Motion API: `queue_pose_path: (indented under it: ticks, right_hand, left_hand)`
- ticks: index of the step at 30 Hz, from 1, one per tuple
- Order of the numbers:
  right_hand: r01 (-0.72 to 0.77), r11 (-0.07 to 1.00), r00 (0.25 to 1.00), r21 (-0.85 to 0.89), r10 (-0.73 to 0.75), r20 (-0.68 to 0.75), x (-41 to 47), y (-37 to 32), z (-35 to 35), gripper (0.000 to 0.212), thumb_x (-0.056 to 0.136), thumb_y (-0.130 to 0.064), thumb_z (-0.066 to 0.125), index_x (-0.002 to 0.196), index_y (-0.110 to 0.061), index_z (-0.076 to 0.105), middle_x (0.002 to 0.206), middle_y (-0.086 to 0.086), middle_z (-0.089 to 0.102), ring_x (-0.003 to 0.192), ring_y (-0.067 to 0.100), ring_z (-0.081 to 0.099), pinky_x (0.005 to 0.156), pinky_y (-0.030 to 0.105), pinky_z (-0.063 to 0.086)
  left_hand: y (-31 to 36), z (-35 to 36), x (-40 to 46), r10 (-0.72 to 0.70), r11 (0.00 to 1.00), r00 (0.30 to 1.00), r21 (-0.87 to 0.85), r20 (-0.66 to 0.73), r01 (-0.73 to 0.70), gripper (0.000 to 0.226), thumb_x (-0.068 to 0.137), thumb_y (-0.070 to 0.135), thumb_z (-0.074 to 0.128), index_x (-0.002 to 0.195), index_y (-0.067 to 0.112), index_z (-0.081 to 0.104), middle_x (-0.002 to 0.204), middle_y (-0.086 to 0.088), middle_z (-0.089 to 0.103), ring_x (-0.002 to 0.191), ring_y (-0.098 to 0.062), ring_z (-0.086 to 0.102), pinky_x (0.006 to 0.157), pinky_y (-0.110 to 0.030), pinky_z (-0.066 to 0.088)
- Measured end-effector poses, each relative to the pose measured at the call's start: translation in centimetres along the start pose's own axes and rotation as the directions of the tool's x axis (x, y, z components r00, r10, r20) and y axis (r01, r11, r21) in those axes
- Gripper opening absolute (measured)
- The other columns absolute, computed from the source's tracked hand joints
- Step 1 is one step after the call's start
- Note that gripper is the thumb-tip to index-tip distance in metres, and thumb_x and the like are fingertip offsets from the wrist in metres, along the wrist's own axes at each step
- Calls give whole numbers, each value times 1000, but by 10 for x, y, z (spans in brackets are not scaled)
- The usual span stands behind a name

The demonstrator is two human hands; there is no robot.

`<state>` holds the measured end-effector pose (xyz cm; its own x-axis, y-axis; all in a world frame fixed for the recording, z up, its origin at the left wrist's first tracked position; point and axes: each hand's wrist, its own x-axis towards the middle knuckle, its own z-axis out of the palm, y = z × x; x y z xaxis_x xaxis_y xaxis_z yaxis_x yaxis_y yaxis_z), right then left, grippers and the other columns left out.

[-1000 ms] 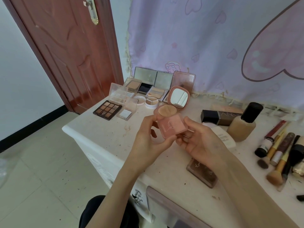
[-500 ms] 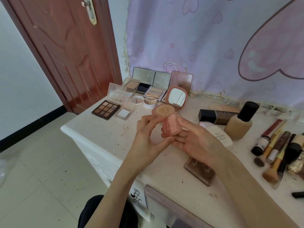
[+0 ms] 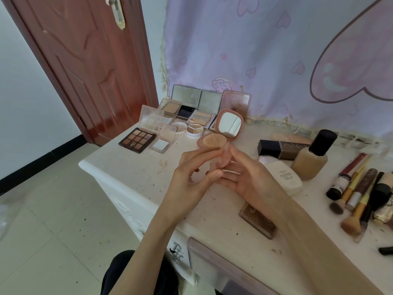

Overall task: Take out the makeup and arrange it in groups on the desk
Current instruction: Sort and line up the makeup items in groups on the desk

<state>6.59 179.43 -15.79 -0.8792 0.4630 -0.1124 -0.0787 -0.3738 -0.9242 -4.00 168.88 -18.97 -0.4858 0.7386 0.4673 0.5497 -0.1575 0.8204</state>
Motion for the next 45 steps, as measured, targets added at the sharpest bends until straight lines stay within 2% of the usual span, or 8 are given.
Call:
queue_pose_path:
  ticks: [8, 12, 16, 21, 25, 35, 39, 45]
  right_hand:
    - [33, 998, 999, -55, -31, 35, -1, 1, -2, 48, 88, -41, 53, 111, 0, 62, 92, 7, 68, 85, 20, 66, 79, 33, 55]
    - [86, 993, 996, -83, -85, 11, -2, 3, -1, 35, 81, -32, 59, 99, -4, 67, 95, 15, 66, 89, 23, 66, 76, 30, 53]
    - [43, 998, 998, -42, -45, -40, -5, -1, 0, 43, 79, -45, 56, 87, -5, 69, 86, 14, 69, 84, 20, 66, 72, 26, 55]
    - [-98, 995, 995, 32, 98, -1, -5, -5, 2, 47, 79, -44, 52, 97, -3, 67, 86, 12, 66, 84, 20, 66, 73, 28, 56]
    - [-110, 992, 993, 67, 112, -26, -4, -3, 5, 44, 76, -45, 53, 89, -6, 69, 88, 13, 69, 87, 21, 68, 71, 28, 57]
    - [-147, 971, 989, 189, 146, 16, -1, -2, 4, 51, 77, -40, 49, 98, 4, 63, 92, 19, 68, 89, 20, 69, 72, 26, 57]
    - [-168, 965, 986, 203, 164, 36, 3, 1, 4, 56, 77, -39, 48, 104, 8, 59, 96, 22, 65, 87, 23, 66, 74, 28, 58]
    - [-148, 949, 989, 277, 140, 49, 7, 6, 7, 36, 89, -26, 46, 99, 5, 61, 95, 20, 70, 88, 26, 69, 77, 30, 58]
  left_hand:
    - [-1, 0, -1, -41, 998, 998, -46, -44, 39, 35, 81, 39, 60, 113, 25, 63, 108, 16, 63, 102, -15, 52, 79, -18, 40]
    - [2, -1, -1, 11, 1000, 997, 5, -80, -10, 37, 81, 42, 59, 111, 21, 65, 111, 7, 64, 109, -19, 50, 81, -16, 38]
    - [3, -1, -3, 78, 996, 996, 46, -53, -76, 42, 79, 51, 60, 111, 23, 65, 120, 10, 59, 119, -18, 45, 94, -23, 39]
    - [3, 1, -2, 71, 996, 997, -51, 37, -69, 41, 77, 29, 68, 116, 27, 56, 135, 10, 50, 133, -14, 36, 105, -31, 35]
    - [5, -1, 0, 64, 987, 994, -153, 93, -49, 41, 79, 16, 67, 117, 21, 54, 134, 4, 52, 129, -6, 41, 100, -13, 33]
    - [1, -3, 3, 6, 976, 981, -213, 196, 37, 44, 88, 19, 58, 130, 10, 51, 139, -4, 48, 134, -7, 36, 103, -16, 33]
    - [0, -13, 7, 19, 988, 987, -155, 157, 6, 49, 89, 39, 51, 128, 9, 53, 134, -2, 54, 130, -10, 43, 105, -21, 34]
    - [16, -35, 37, 60, 992, 995, -116, 81, -51, 24, 88, 12, 56, 109, 15, 65, 103, 11, 70, 104, -6, 62, 92, -20, 45]
